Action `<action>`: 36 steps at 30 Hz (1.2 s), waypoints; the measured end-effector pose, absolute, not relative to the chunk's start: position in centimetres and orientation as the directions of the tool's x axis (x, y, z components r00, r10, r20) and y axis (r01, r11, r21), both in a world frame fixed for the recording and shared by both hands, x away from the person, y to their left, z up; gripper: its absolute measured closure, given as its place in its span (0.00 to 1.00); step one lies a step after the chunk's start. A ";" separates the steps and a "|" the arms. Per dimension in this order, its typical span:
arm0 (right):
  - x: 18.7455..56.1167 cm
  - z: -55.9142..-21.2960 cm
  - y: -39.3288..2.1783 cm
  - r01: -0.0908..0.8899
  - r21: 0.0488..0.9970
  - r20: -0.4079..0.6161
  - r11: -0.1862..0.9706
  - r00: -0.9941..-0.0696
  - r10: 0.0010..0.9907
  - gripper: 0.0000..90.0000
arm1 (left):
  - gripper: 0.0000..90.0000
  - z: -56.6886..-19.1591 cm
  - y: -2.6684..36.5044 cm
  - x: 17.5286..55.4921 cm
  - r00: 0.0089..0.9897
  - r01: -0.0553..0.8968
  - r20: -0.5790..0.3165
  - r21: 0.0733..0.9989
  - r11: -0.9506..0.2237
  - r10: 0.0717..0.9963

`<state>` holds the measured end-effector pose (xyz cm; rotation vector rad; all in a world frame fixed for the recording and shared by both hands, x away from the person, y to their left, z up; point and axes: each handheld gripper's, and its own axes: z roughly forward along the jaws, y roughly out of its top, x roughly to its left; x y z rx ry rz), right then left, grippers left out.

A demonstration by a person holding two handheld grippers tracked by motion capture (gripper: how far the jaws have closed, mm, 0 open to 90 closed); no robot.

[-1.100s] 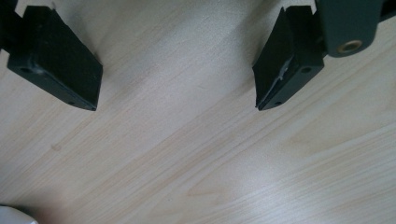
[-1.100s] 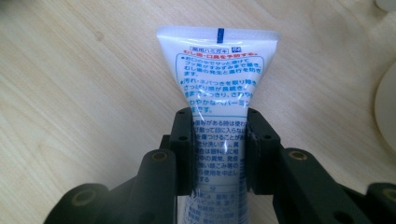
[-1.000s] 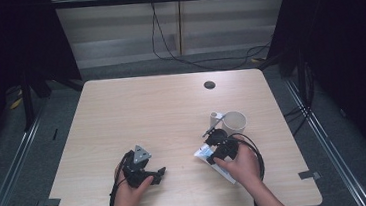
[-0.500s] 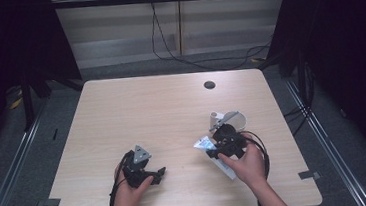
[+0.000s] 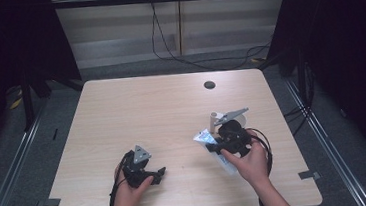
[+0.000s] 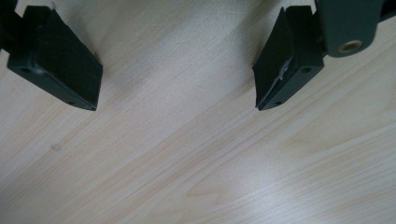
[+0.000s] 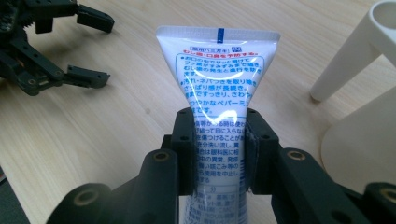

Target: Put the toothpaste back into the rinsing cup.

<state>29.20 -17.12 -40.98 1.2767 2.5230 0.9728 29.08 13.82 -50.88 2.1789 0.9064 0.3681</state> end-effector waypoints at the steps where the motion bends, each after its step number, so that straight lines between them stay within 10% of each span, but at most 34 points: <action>1: 29.2 -40.9 -17.1 0.663 0.618 0.152 0.423 -0.628 0.763 0.78 | 0.17 -50.9 13.8 29.1 0.711 0.493 -0.015 0.724 -0.482 0.703; 36: 29.1 -37.2 -18.4 0.499 0.821 0.136 0.277 -0.643 0.754 0.78 | 0.17 -50.9 13.8 29.1 0.711 0.493 -0.015 0.724 -0.482 0.703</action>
